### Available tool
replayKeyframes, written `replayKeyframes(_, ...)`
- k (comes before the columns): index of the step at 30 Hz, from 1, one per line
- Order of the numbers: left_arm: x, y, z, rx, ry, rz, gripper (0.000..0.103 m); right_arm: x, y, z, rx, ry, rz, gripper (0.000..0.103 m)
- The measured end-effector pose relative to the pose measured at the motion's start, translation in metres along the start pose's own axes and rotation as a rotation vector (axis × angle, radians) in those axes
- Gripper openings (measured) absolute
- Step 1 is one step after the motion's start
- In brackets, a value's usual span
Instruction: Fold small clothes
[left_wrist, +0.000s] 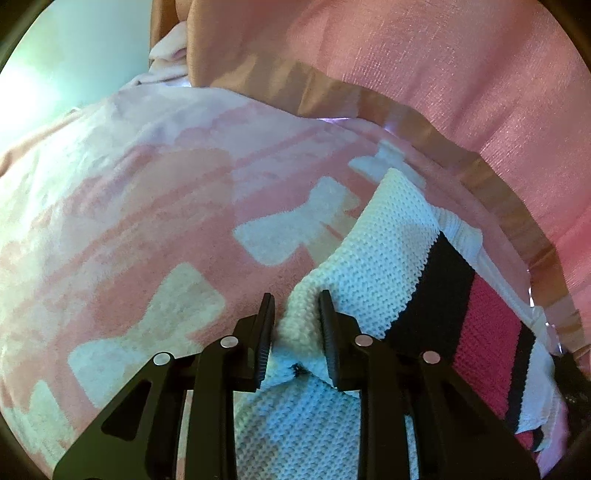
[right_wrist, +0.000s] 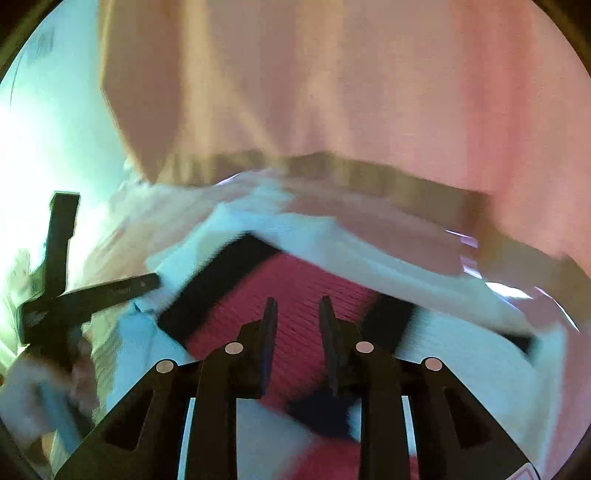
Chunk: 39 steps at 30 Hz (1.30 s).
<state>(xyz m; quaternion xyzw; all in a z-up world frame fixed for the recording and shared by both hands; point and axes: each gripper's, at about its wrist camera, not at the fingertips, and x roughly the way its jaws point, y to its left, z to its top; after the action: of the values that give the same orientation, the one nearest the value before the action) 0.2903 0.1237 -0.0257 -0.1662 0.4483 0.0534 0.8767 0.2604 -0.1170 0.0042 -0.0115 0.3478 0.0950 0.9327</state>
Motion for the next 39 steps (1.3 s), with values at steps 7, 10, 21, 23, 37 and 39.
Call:
replayKeyframes(7,0.004,0.008,0.006,-0.012,0.035,-0.026,0.028,0.106,0.042,0.037,-0.022,0.122,0.050,0.003)
replayKeyframes(10,0.005,0.008,0.009,-0.012,0.033,-0.020,0.028,0.131,0.055,0.046,-0.033,0.141,0.041,0.003)
replayKeyframes(21,0.005,0.013,0.014,-0.008,0.048,-0.045,0.032,0.005,-0.012,0.000,0.133,0.043,-0.042,0.002)
replayKeyframes(23,0.004,0.009,0.012,0.015,0.037,-0.029,0.033,-0.041,-0.066,-0.048,0.224,0.077,-0.149,0.003)
replayKeyframes(37,-0.018,-0.005,-0.007,0.081,0.014,0.015,0.037,-0.105,-0.160,-0.141,0.367,0.162,-0.298,0.001)
replayKeyframes(39,-0.029,-0.002,-0.013,0.080,0.026,-0.016,0.037,-0.129,-0.156,-0.141,0.397,0.151,-0.315,0.006)
